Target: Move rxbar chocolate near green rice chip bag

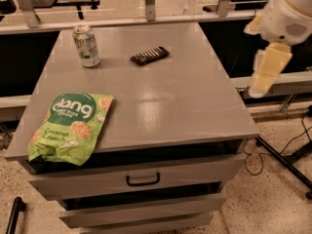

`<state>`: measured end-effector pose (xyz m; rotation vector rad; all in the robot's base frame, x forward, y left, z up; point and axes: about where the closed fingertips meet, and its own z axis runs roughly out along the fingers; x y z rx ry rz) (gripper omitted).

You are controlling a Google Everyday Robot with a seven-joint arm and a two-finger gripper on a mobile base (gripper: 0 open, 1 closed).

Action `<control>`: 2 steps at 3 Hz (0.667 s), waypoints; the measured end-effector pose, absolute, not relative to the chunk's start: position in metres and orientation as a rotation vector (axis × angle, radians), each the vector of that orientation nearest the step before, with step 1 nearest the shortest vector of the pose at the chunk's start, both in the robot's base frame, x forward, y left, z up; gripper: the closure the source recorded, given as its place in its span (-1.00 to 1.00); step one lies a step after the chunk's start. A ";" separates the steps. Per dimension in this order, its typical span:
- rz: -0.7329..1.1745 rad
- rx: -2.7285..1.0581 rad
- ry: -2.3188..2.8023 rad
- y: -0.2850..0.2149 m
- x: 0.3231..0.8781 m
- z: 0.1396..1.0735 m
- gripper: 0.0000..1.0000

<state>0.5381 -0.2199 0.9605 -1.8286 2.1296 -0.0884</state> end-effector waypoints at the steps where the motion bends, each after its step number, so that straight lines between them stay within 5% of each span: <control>1: -0.014 -1.917 2.036 -0.201 0.603 0.941 -1.00; 2: 0.072 -1.928 1.946 -0.176 0.658 0.924 -1.00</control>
Offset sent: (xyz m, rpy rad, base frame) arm 0.2086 0.0676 0.0032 0.2553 -0.0960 0.2296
